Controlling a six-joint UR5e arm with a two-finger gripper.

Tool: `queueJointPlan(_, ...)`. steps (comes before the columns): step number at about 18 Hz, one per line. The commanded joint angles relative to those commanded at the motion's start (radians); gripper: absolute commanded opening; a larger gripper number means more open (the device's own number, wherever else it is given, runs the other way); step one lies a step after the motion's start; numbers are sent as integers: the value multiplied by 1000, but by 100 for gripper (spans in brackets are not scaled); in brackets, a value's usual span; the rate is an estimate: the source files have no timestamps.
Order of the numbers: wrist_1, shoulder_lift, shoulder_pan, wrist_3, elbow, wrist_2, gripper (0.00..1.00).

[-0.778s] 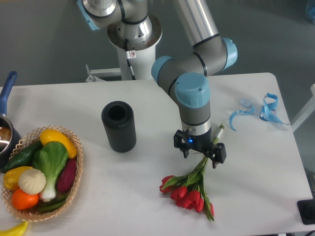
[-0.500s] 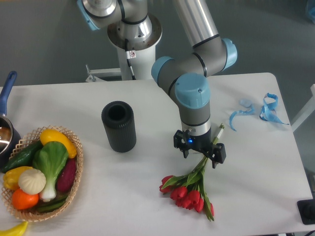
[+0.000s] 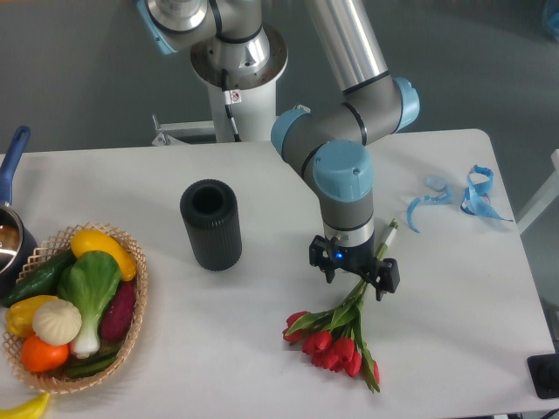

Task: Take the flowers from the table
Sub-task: 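Lower the open gripper onto the green tulip stems, then close the gripper around the tulip stems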

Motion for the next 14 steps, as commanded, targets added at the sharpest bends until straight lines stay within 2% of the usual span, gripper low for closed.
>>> queueJointPlan(3,2,-43,2,75,3,0,100)
queueJointPlan(8,2,-87,5,75,28,0,100)
queueJointPlan(14,2,-103,3,72,34,-2,100)
